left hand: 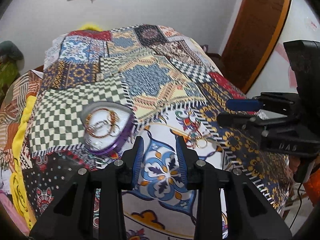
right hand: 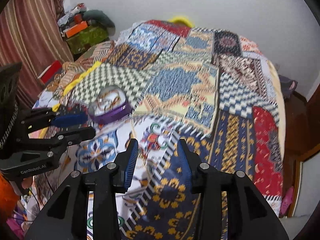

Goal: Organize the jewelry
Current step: 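Lift both tools from the heart box back toward the remaining jewelry, then grasp a gold ring with the right tool while the left tool grasps a red-beaded piece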

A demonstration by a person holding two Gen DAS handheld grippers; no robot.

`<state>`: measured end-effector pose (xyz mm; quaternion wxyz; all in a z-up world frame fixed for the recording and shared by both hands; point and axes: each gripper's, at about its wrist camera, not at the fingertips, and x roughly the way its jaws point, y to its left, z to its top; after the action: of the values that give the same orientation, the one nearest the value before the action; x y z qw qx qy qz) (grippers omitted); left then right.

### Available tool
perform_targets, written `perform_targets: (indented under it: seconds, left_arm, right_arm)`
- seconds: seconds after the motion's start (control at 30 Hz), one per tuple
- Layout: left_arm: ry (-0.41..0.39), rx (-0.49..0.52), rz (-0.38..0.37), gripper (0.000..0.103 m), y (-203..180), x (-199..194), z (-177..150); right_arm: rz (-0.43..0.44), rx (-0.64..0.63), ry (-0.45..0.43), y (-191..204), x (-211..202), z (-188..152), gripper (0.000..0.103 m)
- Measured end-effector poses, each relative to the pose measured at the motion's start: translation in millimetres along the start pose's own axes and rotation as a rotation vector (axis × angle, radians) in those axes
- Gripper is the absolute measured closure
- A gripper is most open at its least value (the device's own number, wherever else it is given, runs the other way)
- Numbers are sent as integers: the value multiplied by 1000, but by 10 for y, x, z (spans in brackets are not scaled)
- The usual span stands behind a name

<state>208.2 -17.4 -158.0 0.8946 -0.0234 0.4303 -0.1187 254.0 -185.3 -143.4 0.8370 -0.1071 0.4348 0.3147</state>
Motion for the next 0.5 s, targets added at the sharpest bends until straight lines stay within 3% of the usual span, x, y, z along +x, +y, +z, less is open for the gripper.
perform_targets:
  seconds: [0.27,0.43,0.5]
  left_arm:
    - [60,-25,2,71,81,146,-195]
    - [73,-36,7,71,149,156,-237]
    - [75,-40,1,71,151,161,-230]
  right_arm:
    - [12,-70,84,150,310,-158,66]
    - [-25,-137,81,238,357,-185,66]
    - [-15,-135,77,221,360,-187,71]
